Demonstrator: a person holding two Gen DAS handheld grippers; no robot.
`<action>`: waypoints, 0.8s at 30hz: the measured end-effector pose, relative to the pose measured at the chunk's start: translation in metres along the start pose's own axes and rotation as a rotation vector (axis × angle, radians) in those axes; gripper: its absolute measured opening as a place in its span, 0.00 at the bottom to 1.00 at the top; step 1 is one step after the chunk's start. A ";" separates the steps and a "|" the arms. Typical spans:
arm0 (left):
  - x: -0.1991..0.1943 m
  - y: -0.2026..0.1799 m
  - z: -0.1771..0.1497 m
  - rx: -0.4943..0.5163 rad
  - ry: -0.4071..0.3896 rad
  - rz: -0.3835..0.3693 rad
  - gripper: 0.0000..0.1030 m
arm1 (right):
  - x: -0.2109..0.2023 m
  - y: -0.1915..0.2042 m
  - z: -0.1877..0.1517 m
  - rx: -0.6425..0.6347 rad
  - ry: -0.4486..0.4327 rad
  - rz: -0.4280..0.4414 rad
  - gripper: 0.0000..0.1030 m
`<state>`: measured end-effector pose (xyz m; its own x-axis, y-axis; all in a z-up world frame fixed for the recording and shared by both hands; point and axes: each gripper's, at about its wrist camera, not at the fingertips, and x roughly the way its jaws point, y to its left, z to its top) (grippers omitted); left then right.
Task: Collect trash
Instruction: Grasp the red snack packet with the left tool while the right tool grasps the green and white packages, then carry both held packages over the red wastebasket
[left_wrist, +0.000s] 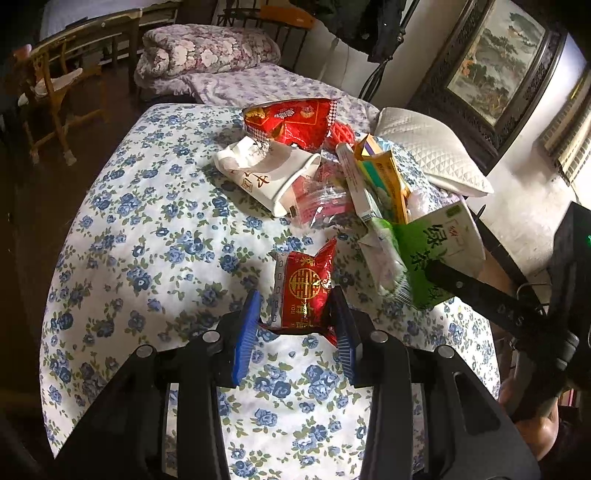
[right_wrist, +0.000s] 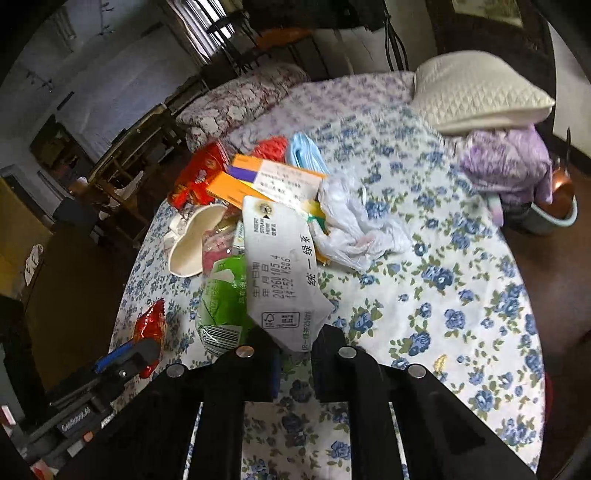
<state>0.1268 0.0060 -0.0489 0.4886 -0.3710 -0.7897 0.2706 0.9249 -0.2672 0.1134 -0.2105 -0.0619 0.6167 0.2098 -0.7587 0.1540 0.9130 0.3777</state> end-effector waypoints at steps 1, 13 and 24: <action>0.000 0.000 0.000 -0.002 -0.001 -0.001 0.38 | -0.001 0.000 -0.001 -0.001 -0.004 -0.001 0.13; -0.012 -0.008 0.001 0.000 -0.028 -0.037 0.38 | -0.020 -0.005 -0.004 0.014 -0.052 0.006 0.13; -0.040 -0.082 -0.019 0.176 -0.084 -0.056 0.38 | -0.071 -0.030 -0.015 0.086 -0.144 0.019 0.13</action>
<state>0.0695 -0.0531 -0.0055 0.5342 -0.4335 -0.7257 0.4361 0.8768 -0.2027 0.0535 -0.2477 -0.0277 0.7235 0.1687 -0.6694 0.2030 0.8748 0.4399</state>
